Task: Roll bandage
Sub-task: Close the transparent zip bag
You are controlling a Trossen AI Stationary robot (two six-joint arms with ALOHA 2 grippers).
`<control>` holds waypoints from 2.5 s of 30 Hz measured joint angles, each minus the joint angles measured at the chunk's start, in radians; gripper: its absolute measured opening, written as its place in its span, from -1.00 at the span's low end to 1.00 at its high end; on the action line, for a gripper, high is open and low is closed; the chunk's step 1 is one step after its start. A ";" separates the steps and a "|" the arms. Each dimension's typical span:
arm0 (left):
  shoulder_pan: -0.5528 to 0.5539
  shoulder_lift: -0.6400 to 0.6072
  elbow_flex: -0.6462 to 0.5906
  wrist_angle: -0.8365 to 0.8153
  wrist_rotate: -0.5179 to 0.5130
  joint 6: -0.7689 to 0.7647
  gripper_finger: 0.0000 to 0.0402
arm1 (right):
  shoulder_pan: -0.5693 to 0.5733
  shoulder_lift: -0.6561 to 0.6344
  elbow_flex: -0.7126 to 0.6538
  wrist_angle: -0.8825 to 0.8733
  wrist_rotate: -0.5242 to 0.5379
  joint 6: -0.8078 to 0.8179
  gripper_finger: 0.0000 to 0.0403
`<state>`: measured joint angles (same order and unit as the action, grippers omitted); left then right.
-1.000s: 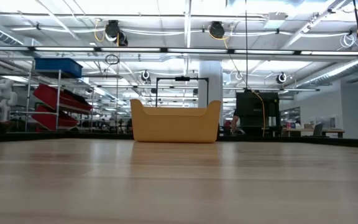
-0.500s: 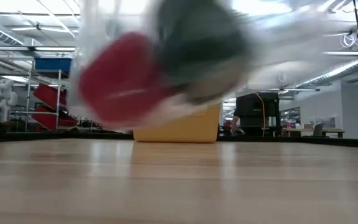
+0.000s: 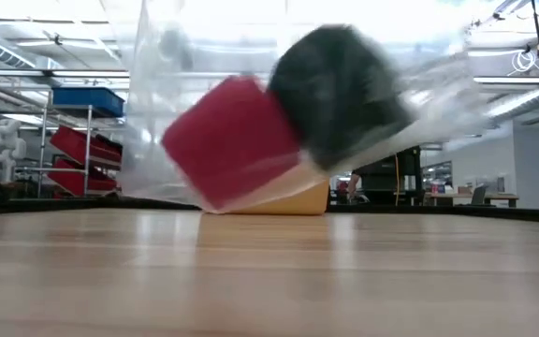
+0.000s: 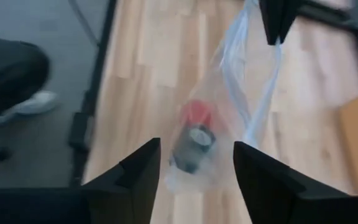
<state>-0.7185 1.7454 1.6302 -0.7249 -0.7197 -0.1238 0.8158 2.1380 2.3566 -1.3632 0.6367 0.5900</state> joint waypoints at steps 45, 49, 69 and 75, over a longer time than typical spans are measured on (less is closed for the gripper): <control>0.005 0.000 0.000 0.009 0.008 -0.028 -0.91 | -0.023 0.091 -0.001 -0.041 0.247 -0.053 -0.96; -0.008 0.000 0.000 0.010 0.008 -0.049 -0.83 | -0.023 0.091 -0.001 -0.042 0.247 -0.053 -0.99; -0.180 0.000 0.000 -0.160 -0.085 -0.250 0.15 | -0.003 0.091 -0.001 -0.143 0.223 0.016 -1.00; -0.180 0.000 -0.011 -0.463 -0.105 -0.572 0.15 | 0.008 0.090 -0.001 -0.150 0.226 0.019 -1.00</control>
<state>-0.8987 1.7454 1.6193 -1.1882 -0.8242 -0.6953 0.8238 2.2284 2.3558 -1.5135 0.8631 0.6094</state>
